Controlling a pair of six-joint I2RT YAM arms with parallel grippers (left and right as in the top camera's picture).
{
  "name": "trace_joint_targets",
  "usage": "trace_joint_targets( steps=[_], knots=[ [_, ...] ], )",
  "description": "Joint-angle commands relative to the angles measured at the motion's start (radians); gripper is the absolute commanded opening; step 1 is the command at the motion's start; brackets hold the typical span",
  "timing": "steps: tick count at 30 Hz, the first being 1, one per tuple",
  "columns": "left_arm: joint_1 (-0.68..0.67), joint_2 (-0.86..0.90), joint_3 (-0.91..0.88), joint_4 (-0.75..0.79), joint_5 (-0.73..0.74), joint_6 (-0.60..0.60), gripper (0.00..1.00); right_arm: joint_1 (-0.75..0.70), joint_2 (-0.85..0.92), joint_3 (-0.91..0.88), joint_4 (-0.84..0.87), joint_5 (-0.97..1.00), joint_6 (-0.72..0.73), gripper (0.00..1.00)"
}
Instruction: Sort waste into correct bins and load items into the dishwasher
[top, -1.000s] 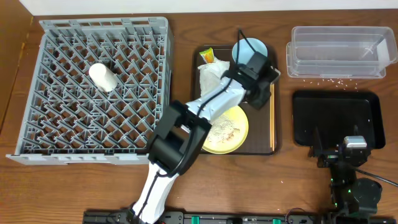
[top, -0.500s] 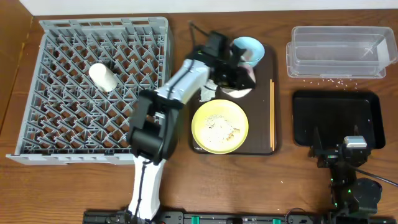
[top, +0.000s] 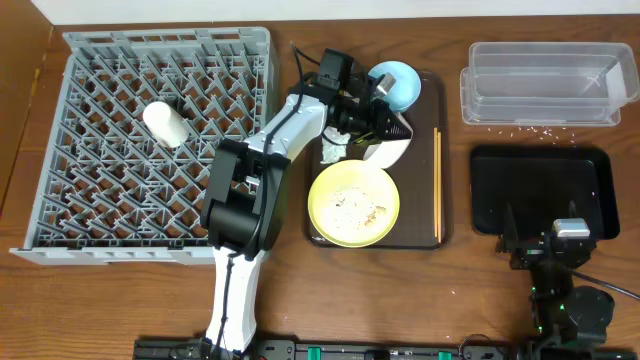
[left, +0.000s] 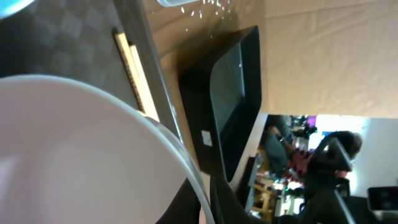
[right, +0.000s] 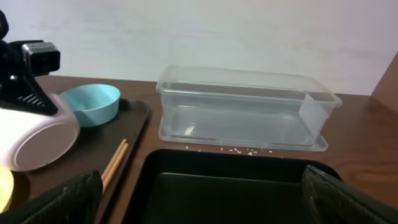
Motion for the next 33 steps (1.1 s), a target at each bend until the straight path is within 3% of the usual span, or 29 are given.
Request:
trace_joint_targets(
  steps=[1, 12, 33],
  knots=[
    [0.005, 0.040, -0.024, 0.050, 0.040, -0.128, 0.07, -0.008, -0.006, -0.001, -0.004, -0.004, -0.015, 0.99],
    [0.069, 0.039, -0.024, 0.215, 0.219, -0.355, 0.07, -0.008, -0.006, -0.001, -0.004, -0.004, -0.015, 0.99],
    [0.207, -0.190, -0.024, 0.380, 0.230, -0.581, 0.08, -0.008, -0.006, -0.001, -0.004, -0.004, -0.015, 0.99]
  ],
)
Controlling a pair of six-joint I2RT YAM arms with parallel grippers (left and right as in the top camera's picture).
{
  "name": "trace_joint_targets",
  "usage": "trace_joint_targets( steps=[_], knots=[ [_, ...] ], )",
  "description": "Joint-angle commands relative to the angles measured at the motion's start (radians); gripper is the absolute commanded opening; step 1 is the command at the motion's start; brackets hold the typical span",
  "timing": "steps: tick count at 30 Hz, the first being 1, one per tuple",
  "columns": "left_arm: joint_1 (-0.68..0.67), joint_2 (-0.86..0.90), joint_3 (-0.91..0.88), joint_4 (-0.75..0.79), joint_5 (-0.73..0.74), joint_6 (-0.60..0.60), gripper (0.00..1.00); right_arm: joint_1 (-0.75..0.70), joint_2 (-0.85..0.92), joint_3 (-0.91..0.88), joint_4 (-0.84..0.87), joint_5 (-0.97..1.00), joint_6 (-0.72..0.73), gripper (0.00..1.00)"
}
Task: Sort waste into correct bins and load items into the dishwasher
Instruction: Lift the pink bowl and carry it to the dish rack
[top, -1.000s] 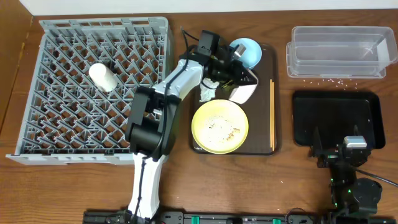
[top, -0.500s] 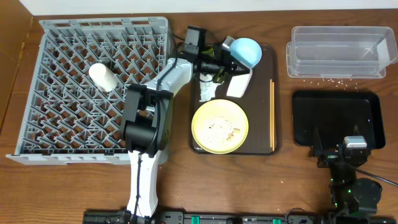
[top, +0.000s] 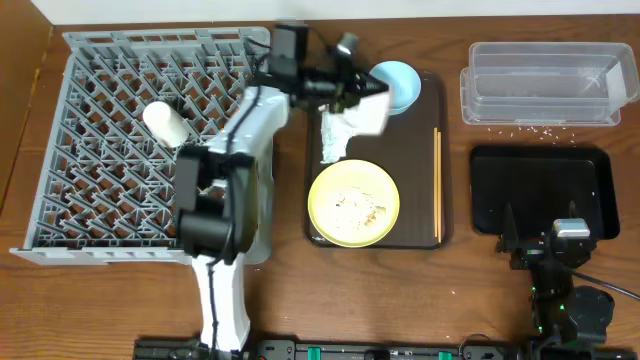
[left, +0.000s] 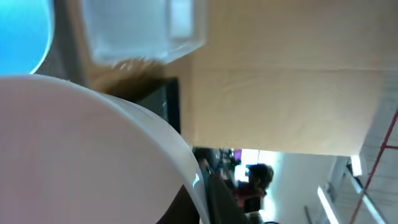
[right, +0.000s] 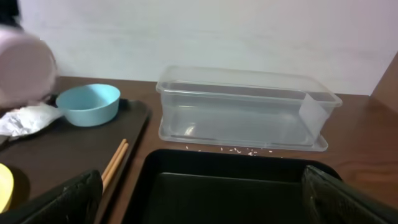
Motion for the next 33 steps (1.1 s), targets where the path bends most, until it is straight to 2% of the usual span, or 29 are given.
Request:
trace_joint_targets(
  steps=[1, 6, 14, 19, 22, 28, 33],
  knots=[
    [0.061, -0.088, -0.002, 0.053, 0.023, -0.075, 0.07, -0.008, -0.006, -0.001, -0.004, -0.004, -0.015, 0.99],
    [0.177, -0.099, -0.002, 0.181, 0.049, -0.165, 0.07, -0.008, -0.006, -0.001, -0.004, -0.004, -0.015, 0.99],
    [0.395, -0.099, -0.002, 0.349, 0.043, -0.163, 0.07, -0.008, -0.006, -0.001, -0.004, -0.004, -0.015, 0.99],
    [0.509, -0.097, -0.002, 0.352, -0.009, -0.099, 0.07, -0.008, -0.006, -0.001, -0.004, -0.004, -0.015, 0.99],
    [0.573, -0.089, -0.002, 0.352, -0.042, 0.022, 0.08, -0.008, -0.006, -0.001, -0.004, -0.004, -0.015, 0.99],
    [0.619, -0.061, -0.002, 0.352, -0.091, 0.145, 0.07, -0.009, -0.006, -0.001, -0.004, -0.004, -0.015, 0.99],
    [0.625, -0.040, -0.002, 0.353, -0.207, 0.157, 0.08, -0.008, -0.006, -0.001, -0.004, -0.004, -0.015, 0.99]
  ],
)
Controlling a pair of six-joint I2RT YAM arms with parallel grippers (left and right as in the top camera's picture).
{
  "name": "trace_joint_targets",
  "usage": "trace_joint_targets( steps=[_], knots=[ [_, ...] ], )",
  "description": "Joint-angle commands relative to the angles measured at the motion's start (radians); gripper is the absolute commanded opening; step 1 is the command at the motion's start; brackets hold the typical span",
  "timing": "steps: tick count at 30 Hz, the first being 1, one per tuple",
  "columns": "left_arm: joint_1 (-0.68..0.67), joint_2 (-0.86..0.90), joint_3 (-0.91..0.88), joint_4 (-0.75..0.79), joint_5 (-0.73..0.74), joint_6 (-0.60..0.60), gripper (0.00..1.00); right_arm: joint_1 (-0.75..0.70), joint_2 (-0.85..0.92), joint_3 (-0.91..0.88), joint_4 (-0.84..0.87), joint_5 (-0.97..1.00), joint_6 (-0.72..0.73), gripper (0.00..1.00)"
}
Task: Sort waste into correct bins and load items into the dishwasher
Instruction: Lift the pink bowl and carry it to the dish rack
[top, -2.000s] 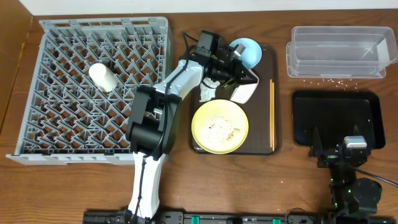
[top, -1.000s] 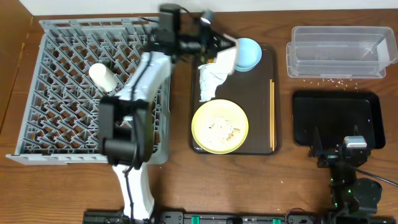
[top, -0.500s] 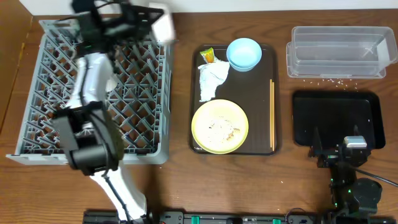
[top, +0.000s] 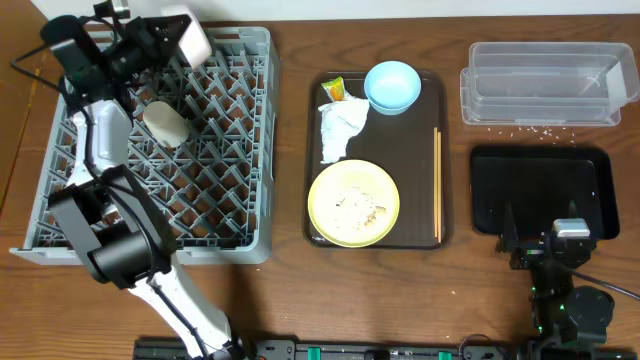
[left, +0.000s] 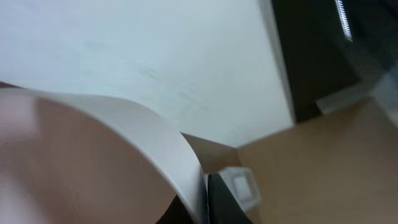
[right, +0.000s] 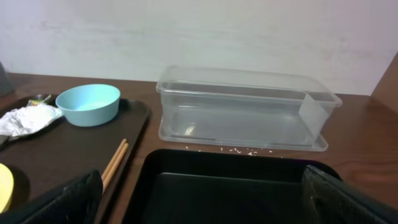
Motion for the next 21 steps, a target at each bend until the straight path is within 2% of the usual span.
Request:
trace_joint_targets(
  steps=[1, 6, 11, 21],
  knots=[
    [0.002, 0.034, 0.000, 0.006, -0.112, 0.063, 0.08, -0.008, -0.006, -0.001, -0.004, -0.005, -0.015, 0.99],
    [0.002, 0.056, 0.000, 0.068, -0.137, 0.067, 0.08, -0.009, -0.006, -0.001, -0.004, -0.005, -0.015, 0.99],
    [-0.012, 0.090, 0.000, 0.125, -0.072, 0.067, 0.08, -0.008, -0.006, -0.001, -0.004, -0.005, -0.015, 0.99],
    [-0.051, 0.153, 0.000, 0.140, -0.058, 0.078, 0.08, -0.008, -0.006, -0.001, -0.004, -0.005, -0.015, 0.99]
  ],
)
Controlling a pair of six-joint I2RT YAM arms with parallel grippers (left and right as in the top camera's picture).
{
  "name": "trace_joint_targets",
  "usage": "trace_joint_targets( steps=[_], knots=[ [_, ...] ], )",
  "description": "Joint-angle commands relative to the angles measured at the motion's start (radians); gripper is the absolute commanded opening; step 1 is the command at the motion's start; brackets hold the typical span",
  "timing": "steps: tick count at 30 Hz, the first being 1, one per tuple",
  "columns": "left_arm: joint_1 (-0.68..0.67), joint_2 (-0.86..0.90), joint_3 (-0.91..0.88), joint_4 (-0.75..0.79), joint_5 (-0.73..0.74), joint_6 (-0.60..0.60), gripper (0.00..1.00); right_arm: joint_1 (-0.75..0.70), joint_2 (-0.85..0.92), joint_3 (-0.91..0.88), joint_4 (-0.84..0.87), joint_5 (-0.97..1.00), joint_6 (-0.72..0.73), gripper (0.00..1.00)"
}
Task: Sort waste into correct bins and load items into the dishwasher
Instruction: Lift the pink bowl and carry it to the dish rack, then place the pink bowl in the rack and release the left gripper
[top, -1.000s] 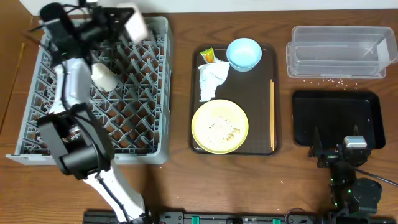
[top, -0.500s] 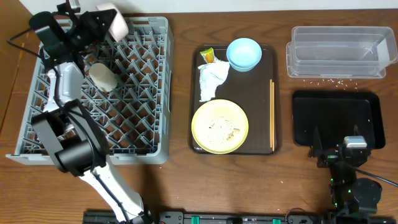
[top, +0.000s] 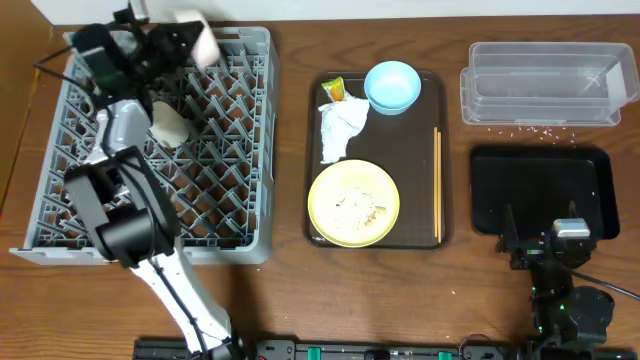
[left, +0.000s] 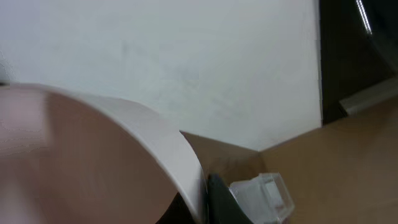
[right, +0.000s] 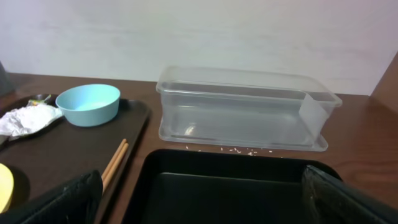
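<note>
My left gripper (top: 188, 42) is shut on a white bowl (top: 203, 43), held tilted above the far edge of the grey dish rack (top: 240, 215). In the left wrist view the bowl (left: 93, 162) fills the lower left, and one dark finger (left: 219, 200) presses against its rim. A white cup (top: 168, 125) lies in the rack below. On the dark tray (top: 420, 215) sit a blue bowl (top: 392, 85), a crumpled napkin (top: 340, 128), a yellow plate (top: 353, 203) with food scraps, and chopsticks (top: 436, 185). My right gripper (right: 202, 199) rests open over the black bin (right: 249, 193).
A clear plastic bin (top: 548, 82) stands at the far right, with scattered crumbs in front of it, and the black bin (top: 545, 190) is nearer. A small coloured wrapper (top: 335, 90) lies at the tray's far left corner. The left arm stretches along the rack's left side.
The left gripper and the white bowl have shifted slightly to the right along the rack's far edge. The right arm and the items on the tray are unchanged.
The left gripper first held the white bowl down on the tray beside the blue bowl. Then it held the bowl raised above the tray's far left. After that it was over the rack's far left corner, and it is still there now.
</note>
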Motion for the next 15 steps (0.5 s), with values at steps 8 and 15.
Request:
trace_joint_targets(
  steps=[8, 15],
  knots=[
    [0.031, 0.025, 0.000, -0.020, 0.011, 0.020, 0.08, -0.009, -0.006, -0.001, -0.004, -0.004, -0.015, 0.99],
    [0.079, 0.025, 0.000, -0.087, 0.011, 0.021, 0.08, -0.008, -0.006, -0.001, -0.004, -0.004, -0.015, 0.99]
  ],
)
